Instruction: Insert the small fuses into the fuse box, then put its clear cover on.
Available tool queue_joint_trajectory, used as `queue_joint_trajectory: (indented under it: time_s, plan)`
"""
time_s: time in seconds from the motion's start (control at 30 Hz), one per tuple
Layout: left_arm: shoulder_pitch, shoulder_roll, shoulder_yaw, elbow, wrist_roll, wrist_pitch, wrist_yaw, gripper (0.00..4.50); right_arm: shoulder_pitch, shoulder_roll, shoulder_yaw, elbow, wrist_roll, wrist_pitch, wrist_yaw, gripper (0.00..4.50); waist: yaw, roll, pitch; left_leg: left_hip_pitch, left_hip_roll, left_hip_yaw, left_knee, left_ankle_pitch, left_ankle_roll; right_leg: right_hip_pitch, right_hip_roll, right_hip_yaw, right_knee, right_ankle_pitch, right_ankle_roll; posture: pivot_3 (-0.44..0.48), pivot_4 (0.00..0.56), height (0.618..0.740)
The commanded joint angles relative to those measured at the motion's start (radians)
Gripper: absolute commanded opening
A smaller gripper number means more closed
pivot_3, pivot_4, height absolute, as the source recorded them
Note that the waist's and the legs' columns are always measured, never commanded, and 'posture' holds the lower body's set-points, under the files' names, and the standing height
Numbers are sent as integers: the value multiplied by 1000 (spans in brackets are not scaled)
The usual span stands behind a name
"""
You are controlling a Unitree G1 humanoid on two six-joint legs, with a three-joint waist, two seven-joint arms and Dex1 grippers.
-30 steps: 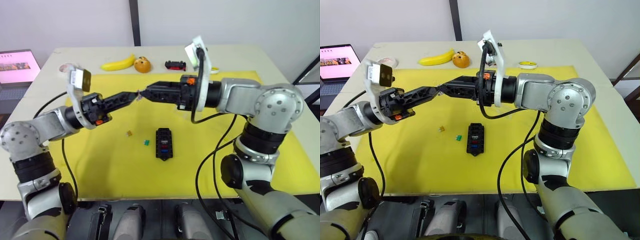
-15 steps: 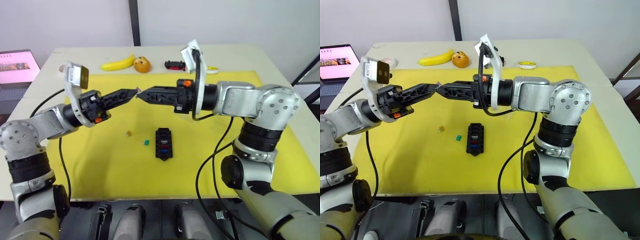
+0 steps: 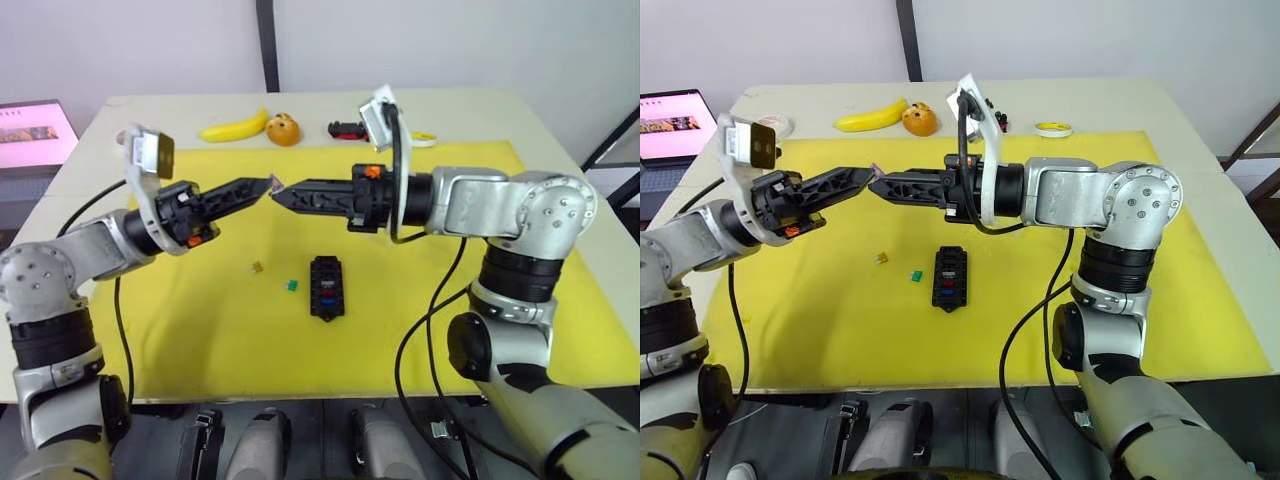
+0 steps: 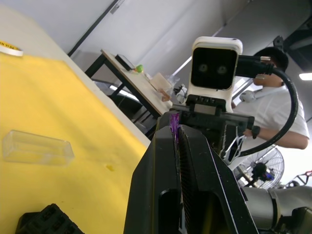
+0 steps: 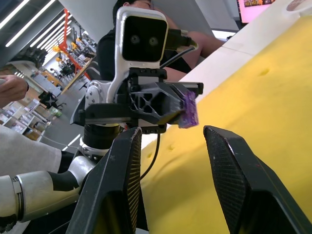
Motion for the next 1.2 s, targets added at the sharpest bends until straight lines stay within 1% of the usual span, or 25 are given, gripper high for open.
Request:
queue_joint_trajectory:
  time_s: [0.03, 0.43, 0.97, 1.03, 1.13, 1.17, 1.2]
  plan:
    - [-2, 17, -4, -40, -31, -21, -14, 0, -1, -31, 28, -5, 85, -58, -33, 2146, -4, 0, 0, 0, 0, 0, 0, 0, 0, 0, 0, 0, 0, 0, 0, 0, 150, 740]
    - [3, 19, -22, -47, -47, -49, -4, 0, 19, -142, 167, 0, 255, -203, -105, 2146, -5, 0, 0, 0, 1, 0, 0, -1, 1, 0, 1, 0, 0, 0, 0, 0, 150, 740]
    - [4, 22, -29, -50, -51, -51, 0, 0, 25, -230, 273, -17, 351, -327, -121, 2146, -4, 0, 0, 0, 1, 0, 0, -1, 2, 0, 1, 0, -1, 0, 0, 0, 150, 740]
    - [4, 21, -29, -50, -52, -52, 1, 0, 25, -236, 280, -19, 355, -335, -119, 1582, -4, 0, 0, 0, 1, 0, 0, -1, 2, 0, 1, 0, -1, 0, 0, 0, 150, 740]
    - [6, 21, -32, -53, -57, -54, 5, 0, 25, -245, 290, -20, 361, -347, -116, 284, -4, 0, 0, 0, 1, 0, 0, -1, 2, 0, 1, 0, -1, 0, 0, 0, 150, 740]
    - [7, 22, -34, -55, -59, -56, 6, 0, 25, -248, 294, -21, 363, -351, -115, 70, -4, 0, 0, 0, 1, 0, 0, -1, 2, 0, 1, 0, -1, 0, 0, 0, 150, 740]
    - [9, 22, -35, -56, -61, -57, 6, 0, 25, -251, 297, -21, 365, -354, -115, 70, -4, 0, 0, 0, 1, 0, 0, -1, 2, 0, 1, 0, -1, 0, 0, 0, 150, 740]
